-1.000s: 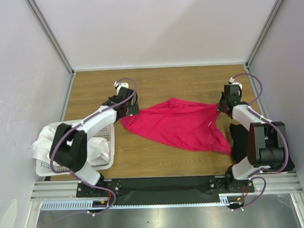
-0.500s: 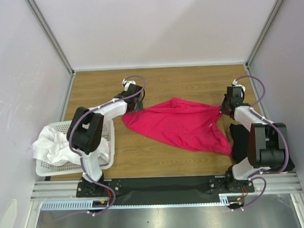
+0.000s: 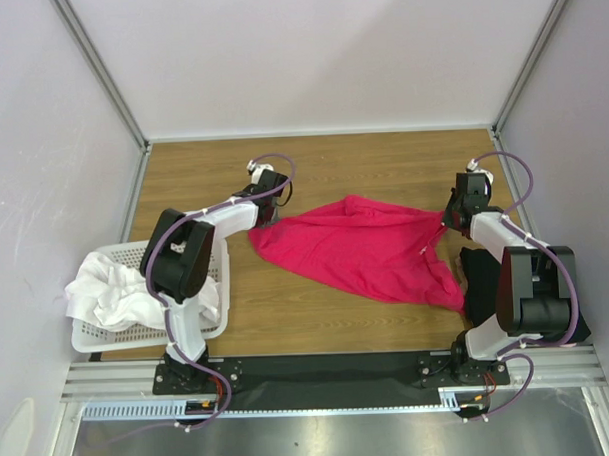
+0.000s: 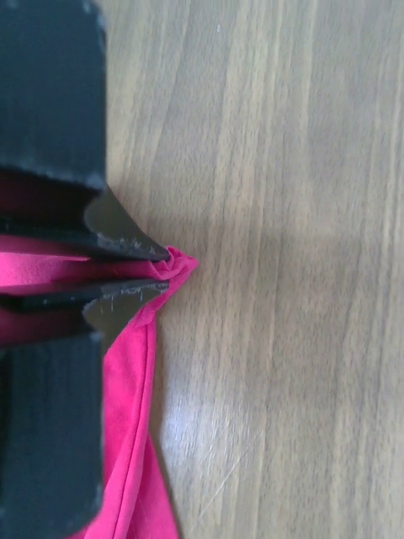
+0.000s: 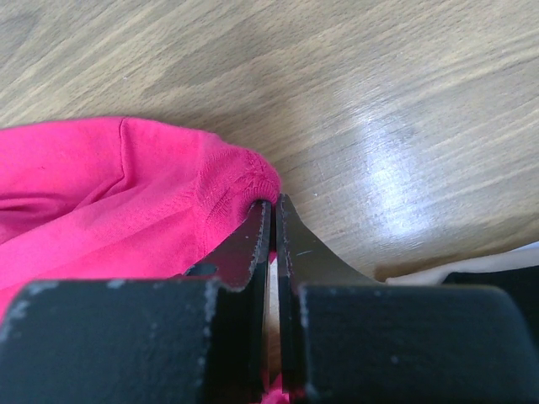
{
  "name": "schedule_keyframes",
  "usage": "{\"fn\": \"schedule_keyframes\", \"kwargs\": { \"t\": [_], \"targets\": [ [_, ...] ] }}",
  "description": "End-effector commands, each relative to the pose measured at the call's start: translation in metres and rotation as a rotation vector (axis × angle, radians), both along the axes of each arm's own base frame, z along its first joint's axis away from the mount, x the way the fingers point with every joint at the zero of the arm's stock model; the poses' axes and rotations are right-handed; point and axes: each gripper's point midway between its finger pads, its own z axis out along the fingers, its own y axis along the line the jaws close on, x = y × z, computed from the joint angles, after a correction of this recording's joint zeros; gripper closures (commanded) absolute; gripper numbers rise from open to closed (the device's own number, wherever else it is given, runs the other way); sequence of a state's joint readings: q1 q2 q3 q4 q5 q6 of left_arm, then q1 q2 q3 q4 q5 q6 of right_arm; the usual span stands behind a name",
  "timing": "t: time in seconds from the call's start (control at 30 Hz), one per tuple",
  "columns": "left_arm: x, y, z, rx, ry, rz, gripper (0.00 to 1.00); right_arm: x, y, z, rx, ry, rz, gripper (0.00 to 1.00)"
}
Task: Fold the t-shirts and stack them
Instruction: Flatten the tshirt out
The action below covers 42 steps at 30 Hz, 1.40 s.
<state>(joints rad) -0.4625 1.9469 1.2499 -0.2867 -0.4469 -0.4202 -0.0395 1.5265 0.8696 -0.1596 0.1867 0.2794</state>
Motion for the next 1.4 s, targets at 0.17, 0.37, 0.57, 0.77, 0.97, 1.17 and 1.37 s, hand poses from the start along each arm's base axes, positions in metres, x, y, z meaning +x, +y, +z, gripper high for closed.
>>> {"fn": "schedule_keyframes", "kwargs": {
  "t": [0.17, 0.37, 0.57, 0.77, 0.97, 1.17, 1.37],
  "targets": [
    [0.008, 0.018, 0.100, -0.030, -0.246, 0.121, 0.85, 0.005, -0.011, 0.028, -0.010, -0.079, -0.066, 1.00],
    [-0.016, 0.055, 0.126, -0.029, -0.315, 0.282, 0.84, -0.001, -0.021, 0.027, 0.000, -0.078, -0.134, 1.00],
    [-0.032, 0.098, 0.100, 0.006, -0.258, 0.437, 0.85, -0.003, -0.023, 0.020, 0.037, -0.059, -0.136, 1.00],
    [-0.015, 0.079, 0.083, -0.049, -0.195, 0.370, 0.81, -0.010, -0.005, 0.012, 0.109, -0.002, -0.069, 1.00],
    [-0.007, 0.073, 0.091, -0.025, -0.151, 0.327, 0.25, 0.004, 0.016, 0.053, 0.149, -0.057, 0.089, 0.40],
    [0.015, 0.066, 0.151, -0.016, -0.177, 0.237, 0.02, 0.034, 0.055, 0.117, 0.181, -0.100, 0.222, 0.21],
    [0.021, 0.050, 0.191, -0.072, -0.191, 0.085, 0.02, 0.063, 0.124, 0.159, 0.146, -0.151, 0.434, 0.14]
  ]
}}
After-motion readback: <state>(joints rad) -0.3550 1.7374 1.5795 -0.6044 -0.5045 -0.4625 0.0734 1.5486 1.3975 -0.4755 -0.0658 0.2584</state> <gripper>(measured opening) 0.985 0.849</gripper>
